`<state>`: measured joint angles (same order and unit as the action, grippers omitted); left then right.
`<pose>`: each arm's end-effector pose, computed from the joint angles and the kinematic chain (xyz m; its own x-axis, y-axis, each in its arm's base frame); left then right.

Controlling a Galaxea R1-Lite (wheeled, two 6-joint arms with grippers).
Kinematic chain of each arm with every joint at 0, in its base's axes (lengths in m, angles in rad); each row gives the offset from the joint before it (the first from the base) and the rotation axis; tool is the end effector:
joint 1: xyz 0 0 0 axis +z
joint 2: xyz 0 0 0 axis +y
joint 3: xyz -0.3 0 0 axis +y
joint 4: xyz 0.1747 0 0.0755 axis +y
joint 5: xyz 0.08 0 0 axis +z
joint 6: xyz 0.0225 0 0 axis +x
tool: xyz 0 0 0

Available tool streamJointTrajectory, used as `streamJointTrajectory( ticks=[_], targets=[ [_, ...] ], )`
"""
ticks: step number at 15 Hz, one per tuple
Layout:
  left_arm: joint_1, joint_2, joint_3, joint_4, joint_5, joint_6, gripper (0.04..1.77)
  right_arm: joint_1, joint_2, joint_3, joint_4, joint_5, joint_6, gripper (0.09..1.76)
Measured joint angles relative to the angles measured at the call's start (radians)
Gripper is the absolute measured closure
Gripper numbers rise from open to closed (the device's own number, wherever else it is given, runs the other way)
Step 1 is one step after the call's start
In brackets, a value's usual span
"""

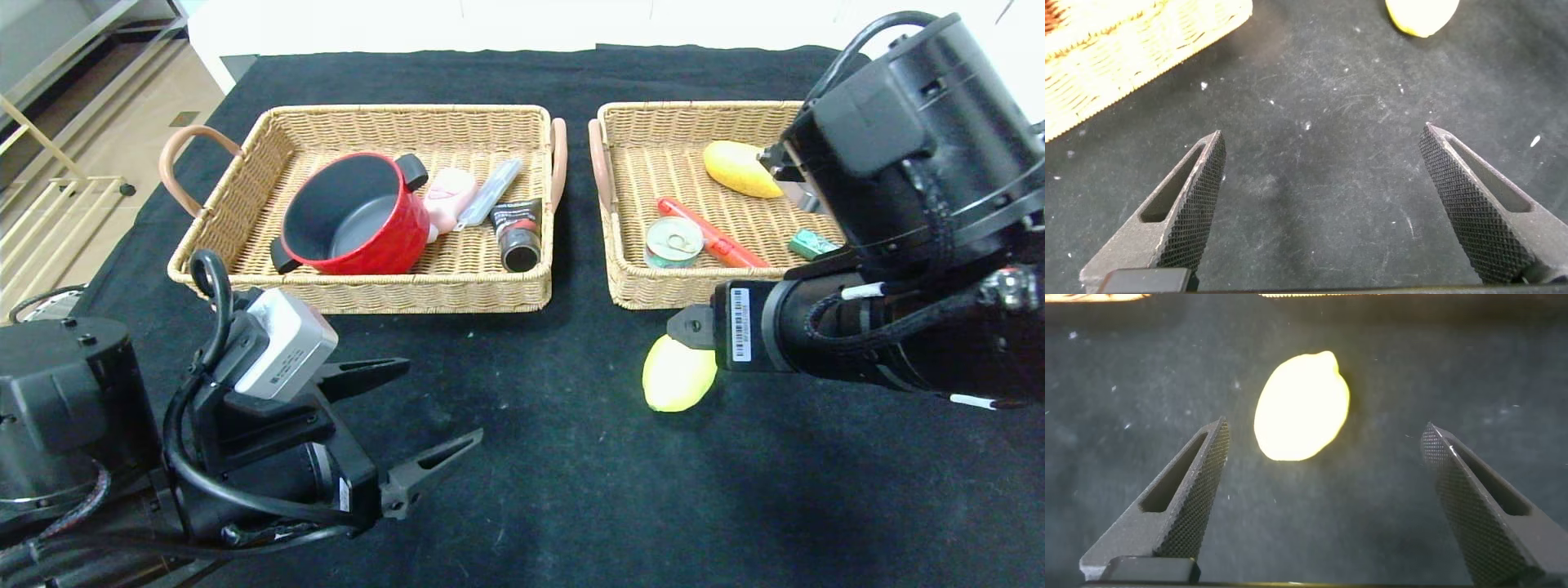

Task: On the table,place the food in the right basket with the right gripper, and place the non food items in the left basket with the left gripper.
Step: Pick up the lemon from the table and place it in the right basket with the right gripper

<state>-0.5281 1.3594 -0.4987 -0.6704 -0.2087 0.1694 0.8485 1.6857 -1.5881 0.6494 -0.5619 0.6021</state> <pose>0.1776 -0.1090 0.1908 0.7254 -0.6630 -0.1850 0.6867 0.7158 0.1269 0.1996 0.2084 0.2888 0.8102 0.1136 -0.5750 -0.0559 0.9915 0.1172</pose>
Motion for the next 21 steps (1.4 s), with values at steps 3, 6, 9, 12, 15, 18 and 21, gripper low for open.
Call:
streamJointTrajectory(
  ticks=[3, 6, 9, 12, 15, 18, 21],
  targets=[
    [0.012, -0.016, 0.000, 0.000, -0.017, 0.000, 0.09, -0.009, 0.051, -0.023, -0.002, -0.003, 0.023, 0.14],
    [0.016, -0.032, -0.001, 0.001, -0.017, 0.000, 0.09, -0.019, 0.092, -0.043, -0.004, -0.004, 0.034, 0.14],
    [0.018, -0.042, -0.001, 0.001, -0.020, -0.003, 0.09, -0.036, 0.127, -0.067, -0.003, -0.004, 0.044, 0.14],
    [0.032, -0.048, -0.002, 0.001, -0.048, -0.003, 0.09, -0.045, 0.161, -0.078, -0.004, -0.005, 0.046, 0.14],
    [0.037, -0.051, -0.002, 0.001, -0.051, -0.002, 0.09, -0.063, 0.189, -0.082, -0.006, -0.008, 0.046, 0.14],
    [0.037, -0.051, -0.001, 0.001, -0.051, -0.002, 0.09, -0.078, 0.207, -0.083, -0.029, -0.009, 0.056, 0.14],
    [0.037, -0.051, -0.001, 0.001, -0.050, -0.002, 0.09, -0.084, 0.219, -0.082, -0.058, -0.006, 0.072, 0.14]
  ],
)
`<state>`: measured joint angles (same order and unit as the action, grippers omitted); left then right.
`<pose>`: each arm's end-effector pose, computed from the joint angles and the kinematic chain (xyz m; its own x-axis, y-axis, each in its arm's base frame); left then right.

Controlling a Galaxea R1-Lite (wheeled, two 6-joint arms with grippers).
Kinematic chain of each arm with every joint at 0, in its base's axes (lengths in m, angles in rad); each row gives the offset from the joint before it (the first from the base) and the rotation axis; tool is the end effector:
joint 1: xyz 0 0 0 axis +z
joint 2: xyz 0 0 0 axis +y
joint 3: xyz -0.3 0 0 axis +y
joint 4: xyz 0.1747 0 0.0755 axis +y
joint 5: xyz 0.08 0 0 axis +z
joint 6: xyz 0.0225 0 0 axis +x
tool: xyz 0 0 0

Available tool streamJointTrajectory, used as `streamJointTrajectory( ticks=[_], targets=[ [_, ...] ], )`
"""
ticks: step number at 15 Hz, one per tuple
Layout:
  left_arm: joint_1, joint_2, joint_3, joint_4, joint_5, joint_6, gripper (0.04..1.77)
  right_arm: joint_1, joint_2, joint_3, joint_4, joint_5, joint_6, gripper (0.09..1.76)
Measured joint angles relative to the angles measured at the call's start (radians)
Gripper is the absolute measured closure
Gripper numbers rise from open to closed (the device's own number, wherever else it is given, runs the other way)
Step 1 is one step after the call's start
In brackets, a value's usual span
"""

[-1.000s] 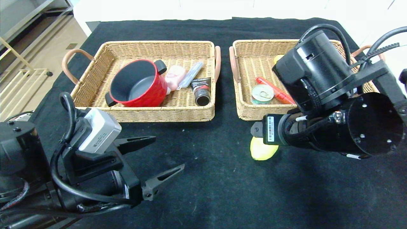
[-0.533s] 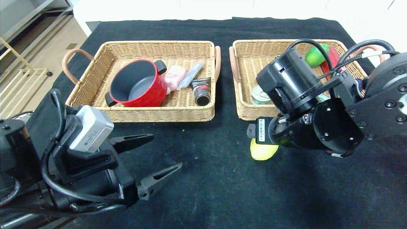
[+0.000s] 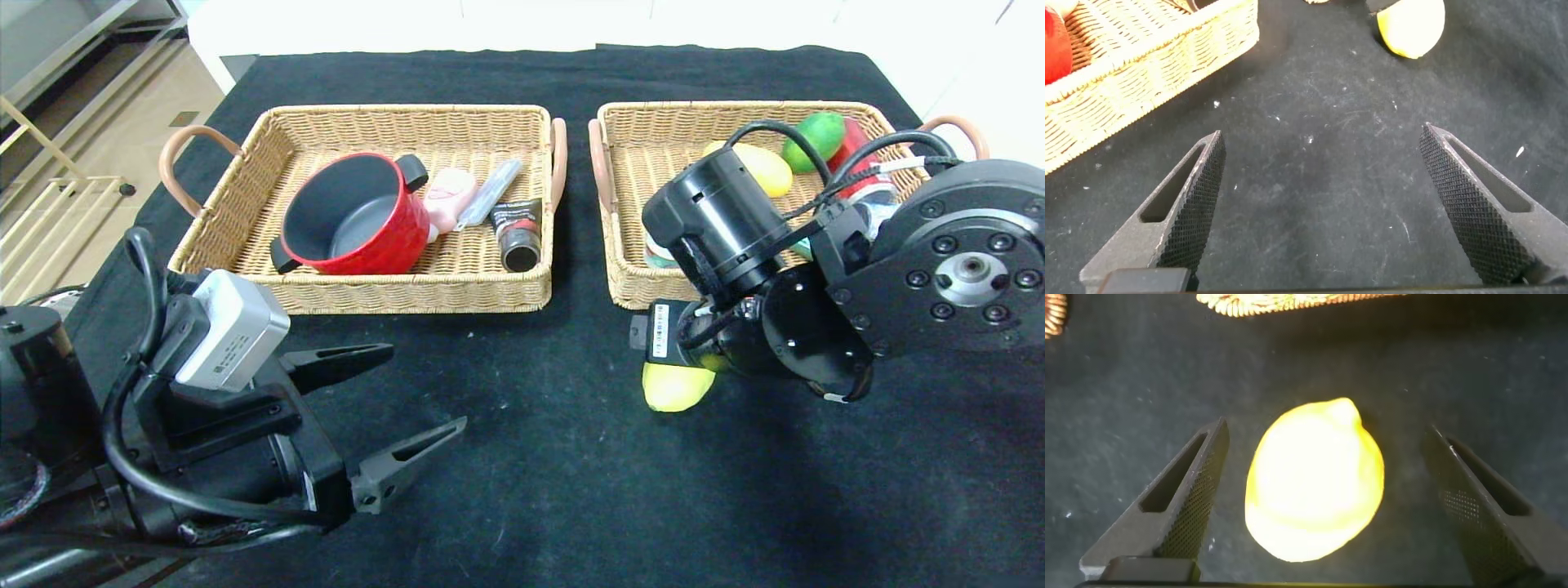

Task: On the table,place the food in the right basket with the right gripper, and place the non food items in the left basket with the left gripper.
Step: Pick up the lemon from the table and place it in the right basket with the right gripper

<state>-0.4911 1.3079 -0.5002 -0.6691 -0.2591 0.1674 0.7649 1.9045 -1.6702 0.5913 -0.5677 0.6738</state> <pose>0.1720 -0.0985 0.2016 0.7234 -0.6774 -0.1335 0.6904 0.7116 0.1301 0.2629 0.2356 0.2436 0.7848 0.0080 -0.6197 0.0802 0.9902 0.1143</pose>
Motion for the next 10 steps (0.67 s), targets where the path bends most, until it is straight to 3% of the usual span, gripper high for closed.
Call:
streamJointTrajectory(
  ticks=[10],
  targets=[
    [0.000, -0.010, 0.000, 0.000, 0.001, 0.008, 0.09, -0.007, 0.040, -0.001, -0.035, -0.004, 0.016, 0.14]
  ],
)
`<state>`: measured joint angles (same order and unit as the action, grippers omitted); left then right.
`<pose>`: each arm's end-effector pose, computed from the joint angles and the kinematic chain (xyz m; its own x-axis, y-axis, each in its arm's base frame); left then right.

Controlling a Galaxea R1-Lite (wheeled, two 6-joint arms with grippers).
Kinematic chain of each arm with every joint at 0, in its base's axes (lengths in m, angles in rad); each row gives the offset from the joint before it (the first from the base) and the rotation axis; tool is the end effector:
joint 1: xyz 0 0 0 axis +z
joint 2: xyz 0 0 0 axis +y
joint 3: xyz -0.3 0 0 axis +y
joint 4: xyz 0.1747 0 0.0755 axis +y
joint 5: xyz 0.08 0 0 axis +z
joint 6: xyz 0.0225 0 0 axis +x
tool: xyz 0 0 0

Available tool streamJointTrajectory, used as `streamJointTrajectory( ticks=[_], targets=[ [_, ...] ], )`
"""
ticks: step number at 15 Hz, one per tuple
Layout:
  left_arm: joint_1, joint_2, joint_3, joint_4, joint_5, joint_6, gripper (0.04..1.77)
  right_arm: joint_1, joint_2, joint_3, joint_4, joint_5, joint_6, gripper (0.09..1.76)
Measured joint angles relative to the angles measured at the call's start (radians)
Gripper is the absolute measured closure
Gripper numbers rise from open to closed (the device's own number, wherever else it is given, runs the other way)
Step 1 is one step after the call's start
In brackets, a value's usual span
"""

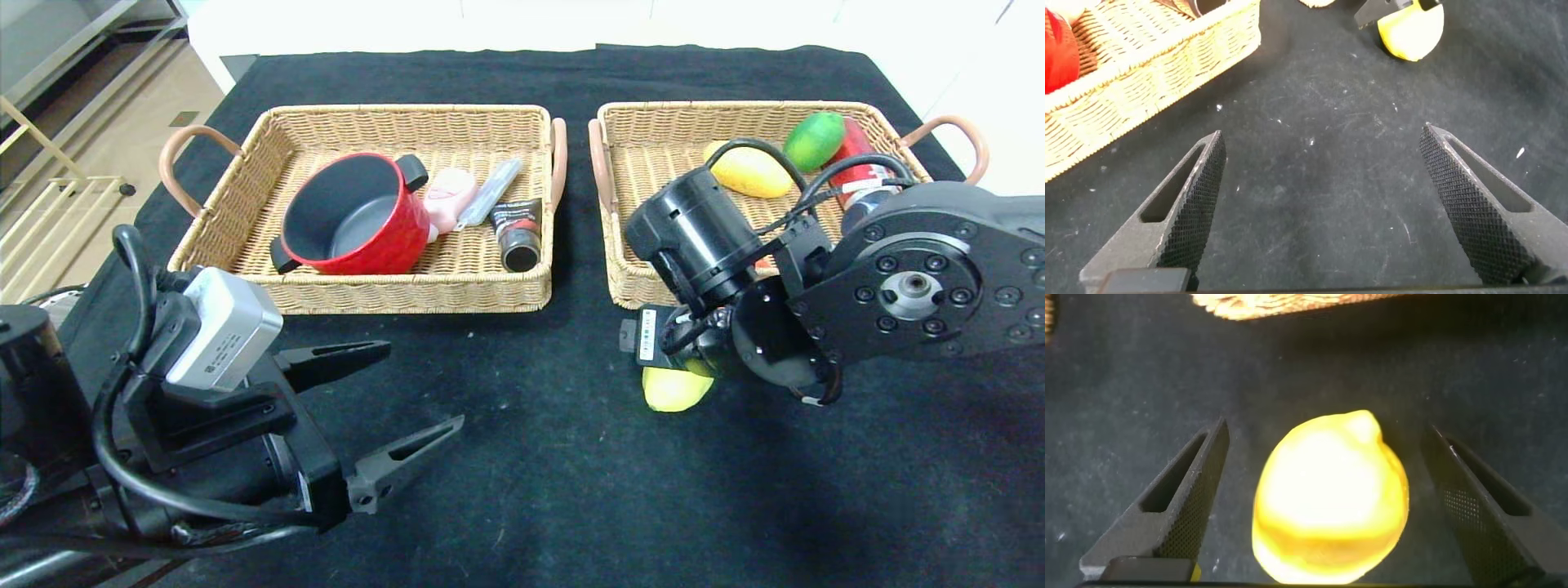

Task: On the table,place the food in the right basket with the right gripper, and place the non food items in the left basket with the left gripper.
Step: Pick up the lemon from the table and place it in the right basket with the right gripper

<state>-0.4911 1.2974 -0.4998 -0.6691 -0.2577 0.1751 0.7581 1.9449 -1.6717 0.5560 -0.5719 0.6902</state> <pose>0.1701 -0.0975 0.2035 0.7255 -0.6770 -0.1239 0.6882 0.7118 0.1406 0.2734 0.2421 0.2319 0.7846 -0.0025 -0.6201 0.0998 0.9875 0.1223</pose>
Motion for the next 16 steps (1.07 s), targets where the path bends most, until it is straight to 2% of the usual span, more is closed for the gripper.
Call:
streamJointTrajectory(
  ticks=[7, 8, 11, 13, 16],
  targets=[
    [0.000, -0.001, 0.001, 0.000, 0.000, 0.000, 0.09, -0.013, 0.015, -0.002, 0.000, 0.006, 0.007, 0.14],
    [0.000, 0.000, 0.001, 0.000, 0.000, 0.000, 0.09, -0.013, 0.016, -0.002, 0.000, 0.006, 0.007, 0.21],
    [0.000, 0.002, 0.003, 0.000, 0.000, 0.000, 0.09, -0.015, 0.019, -0.001, 0.000, 0.007, 0.007, 0.69],
    [0.000, 0.003, 0.003, 0.000, 0.001, 0.002, 0.09, -0.016, 0.024, -0.001, -0.002, 0.007, 0.007, 0.78],
    [0.000, 0.003, 0.003, 0.000, 0.002, 0.002, 0.09, -0.016, 0.028, 0.000, -0.003, 0.006, 0.007, 0.79]
  ],
)
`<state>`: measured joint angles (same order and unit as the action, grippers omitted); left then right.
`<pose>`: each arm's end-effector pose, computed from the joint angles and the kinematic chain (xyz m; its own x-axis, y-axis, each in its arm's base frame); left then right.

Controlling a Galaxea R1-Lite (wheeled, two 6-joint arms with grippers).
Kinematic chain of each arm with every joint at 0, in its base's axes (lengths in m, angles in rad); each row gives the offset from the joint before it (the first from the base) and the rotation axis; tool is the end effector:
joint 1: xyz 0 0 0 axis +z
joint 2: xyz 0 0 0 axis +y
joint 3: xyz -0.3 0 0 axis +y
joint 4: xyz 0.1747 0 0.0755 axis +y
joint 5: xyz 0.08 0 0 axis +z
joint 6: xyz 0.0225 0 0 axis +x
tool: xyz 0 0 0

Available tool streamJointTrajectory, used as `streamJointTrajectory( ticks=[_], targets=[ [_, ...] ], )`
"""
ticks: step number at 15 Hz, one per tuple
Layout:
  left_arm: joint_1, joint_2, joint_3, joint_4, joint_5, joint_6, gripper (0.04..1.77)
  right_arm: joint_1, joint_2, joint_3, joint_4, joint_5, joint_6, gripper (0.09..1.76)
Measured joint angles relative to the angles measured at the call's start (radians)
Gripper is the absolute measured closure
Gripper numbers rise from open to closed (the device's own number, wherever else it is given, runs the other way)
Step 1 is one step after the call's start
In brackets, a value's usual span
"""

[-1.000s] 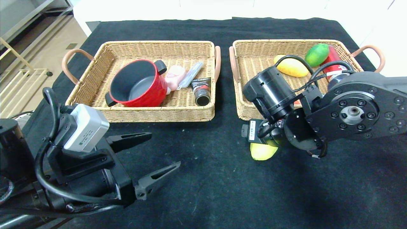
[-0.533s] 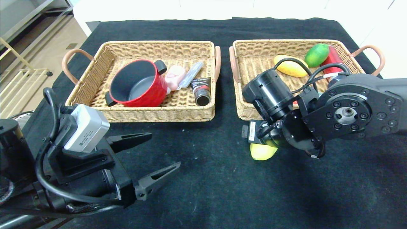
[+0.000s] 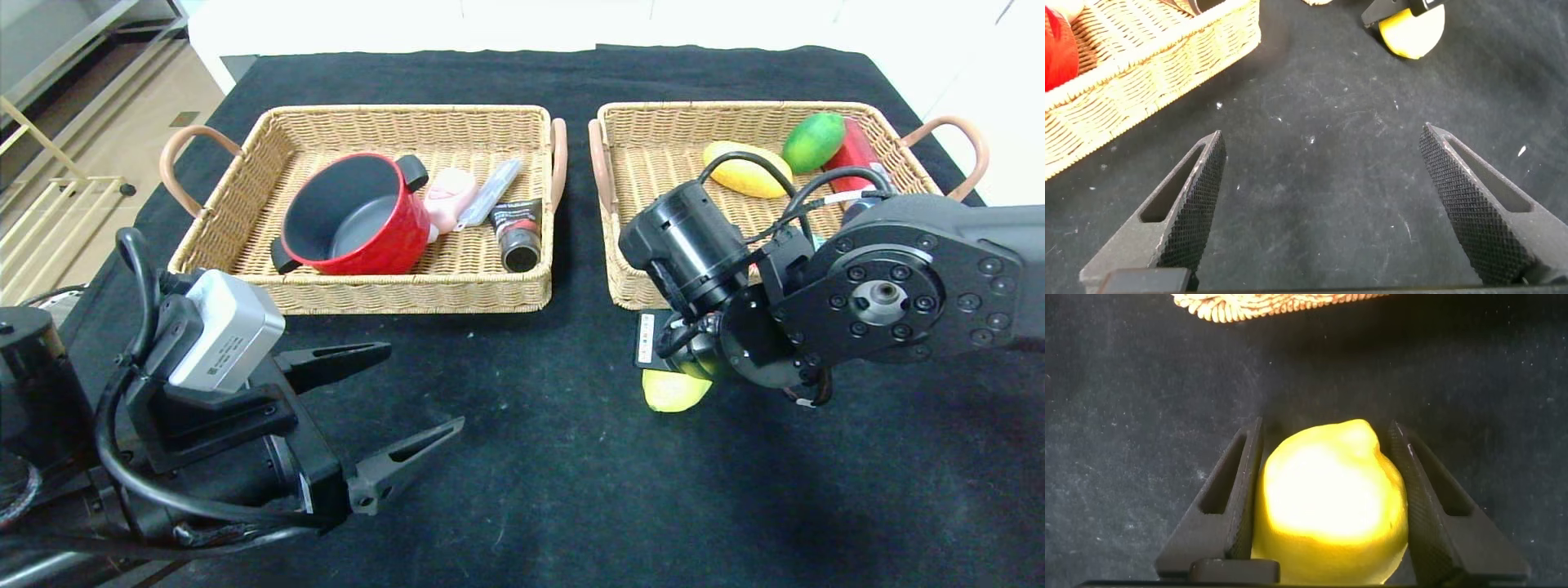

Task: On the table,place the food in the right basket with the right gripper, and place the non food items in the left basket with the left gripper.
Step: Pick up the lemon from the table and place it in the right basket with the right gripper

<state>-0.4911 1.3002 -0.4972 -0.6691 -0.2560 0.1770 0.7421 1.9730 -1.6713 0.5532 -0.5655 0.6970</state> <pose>0.1704 -0.0976 0.2022 0.7260 -0.6754 -0.1291 0.6877 0.7122 0.1412 0.2821 0.2423 0.2215 0.7706 -0.0204 -0.6370 0.1182 0.9867 0.1113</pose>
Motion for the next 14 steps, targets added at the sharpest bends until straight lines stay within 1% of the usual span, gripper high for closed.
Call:
streamJointTrajectory(
  ticks=[9, 14],
  targets=[
    [-0.001, 0.002, 0.004, 0.003, 0.000, 0.014, 0.09, 0.004, 0.002, 0.001, 0.003, 0.002, 0.000, 0.80],
    [-0.001, 0.004, 0.005, 0.003, 0.000, 0.015, 0.09, 0.016, -0.035, -0.003, 0.009, 0.006, -0.001, 0.80]
  ],
)
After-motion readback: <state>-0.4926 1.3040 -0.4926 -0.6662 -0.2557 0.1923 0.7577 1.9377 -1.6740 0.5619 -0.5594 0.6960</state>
